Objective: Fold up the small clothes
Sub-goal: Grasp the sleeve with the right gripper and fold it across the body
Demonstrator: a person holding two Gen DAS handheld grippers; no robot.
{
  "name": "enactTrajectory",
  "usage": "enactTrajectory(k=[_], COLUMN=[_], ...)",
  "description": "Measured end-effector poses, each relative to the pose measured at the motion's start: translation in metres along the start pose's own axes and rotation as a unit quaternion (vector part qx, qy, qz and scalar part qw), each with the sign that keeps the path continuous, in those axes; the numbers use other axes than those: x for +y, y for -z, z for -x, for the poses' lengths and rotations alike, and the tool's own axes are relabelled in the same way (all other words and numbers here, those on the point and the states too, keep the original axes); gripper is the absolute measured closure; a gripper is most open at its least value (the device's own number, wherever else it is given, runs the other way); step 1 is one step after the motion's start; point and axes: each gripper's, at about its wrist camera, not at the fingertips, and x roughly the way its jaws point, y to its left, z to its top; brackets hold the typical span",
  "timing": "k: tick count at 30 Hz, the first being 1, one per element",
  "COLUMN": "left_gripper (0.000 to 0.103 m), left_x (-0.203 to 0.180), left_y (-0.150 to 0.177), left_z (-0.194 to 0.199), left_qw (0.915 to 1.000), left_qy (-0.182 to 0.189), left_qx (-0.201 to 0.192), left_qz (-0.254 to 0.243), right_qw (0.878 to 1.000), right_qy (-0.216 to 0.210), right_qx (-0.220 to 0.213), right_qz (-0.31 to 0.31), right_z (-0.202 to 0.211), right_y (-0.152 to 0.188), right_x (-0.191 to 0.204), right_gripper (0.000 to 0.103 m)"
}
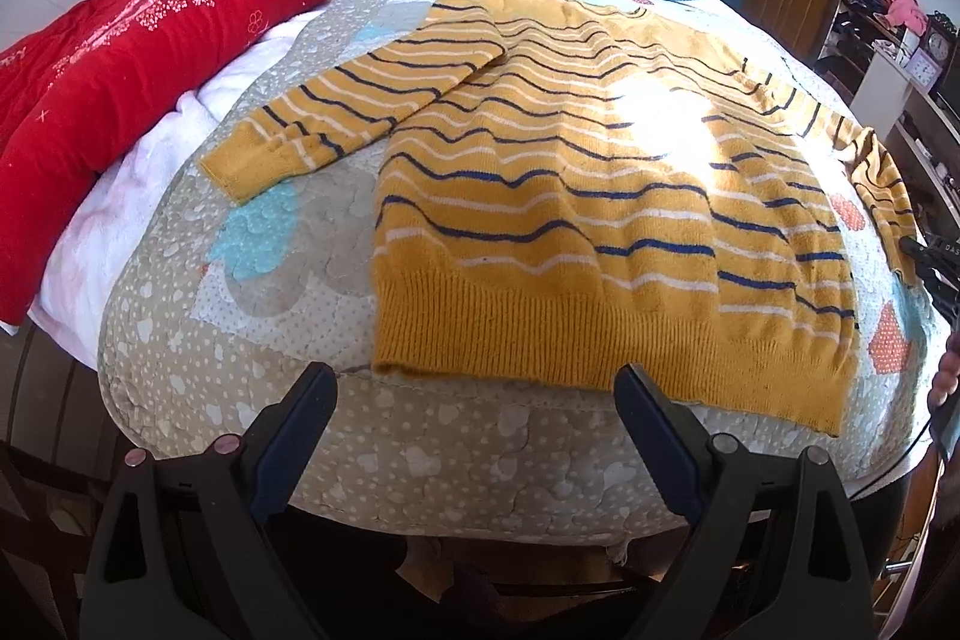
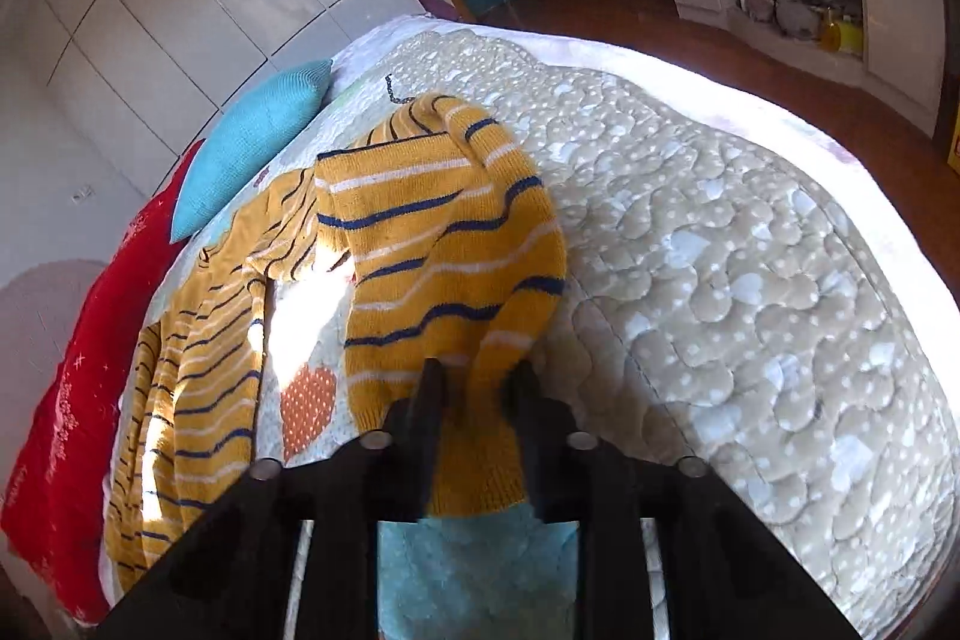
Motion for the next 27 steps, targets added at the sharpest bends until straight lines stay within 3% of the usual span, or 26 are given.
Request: enactTrajectory(k=[3,9,10,12,15,18,19,20,22,25,27], left_gripper=[0.010,0.010,0.010,0.010,0.010,0.010,0.010,0.010,0.010,0.010,0.010], left_x=[0.004,0.015,0.015,0.013,0.008,0.003,0.003,0.003,0.008,0.017,0.025], left_y=[-0.003,-0.006,-0.005,-0.005,-0.006,-0.006,-0.005,-0.004,-0.002,0.002,0.003], left_z=[0.007,0.006,0.005,0.003,0.001,0.003,0.004,0.005,0.006,0.001,-0.004], left_qw=[0.9999,0.9998,0.9998,0.9998,0.9996,0.9995,0.9994,0.9992,0.9989,0.9988,0.9986], left_qy=[-0.009,-0.012,-0.012,-0.007,0.011,0.024,0.030,0.034,0.041,0.040,0.039], left_qx=[-0.010,-0.010,-0.008,-0.003,0.002,-0.003,-0.006,-0.008,-0.011,-0.005,0.003], left_qz=[0.002,0.014,0.016,0.020,0.025,0.019,0.018,0.018,0.019,0.028,0.036], right_qw=[0.999,0.984,0.983,0.981,0.984,0.988,0.988,0.990,0.998,0.996,0.993], right_qy=[0.020,0.119,0.126,0.137,0.120,0.110,0.113,0.107,0.046,-0.049,-0.056], right_qx=[-0.032,-0.125,-0.131,-0.137,-0.130,-0.082,-0.066,-0.053,-0.034,-0.001,0.018], right_qz=[0.026,0.036,0.030,0.025,0.035,0.077,0.079,0.069,0.016,-0.078,-0.103], right_z=[0.021,0.091,0.098,0.108,0.113,0.098,0.092,0.087,0.083,0.067,0.050], right_y=[-0.018,-0.089,-0.101,-0.121,-0.133,-0.131,-0.130,-0.125,-0.107,-0.070,-0.047], right_x=[-0.002,-0.034,-0.039,-0.043,-0.031,-0.006,-0.002,-0.003,-0.018,-0.046,-0.056], right_gripper=[0.093,0.094,0.100,0.101,0.101,0.101,0.091,0.069,0.038,0.036,0.036])
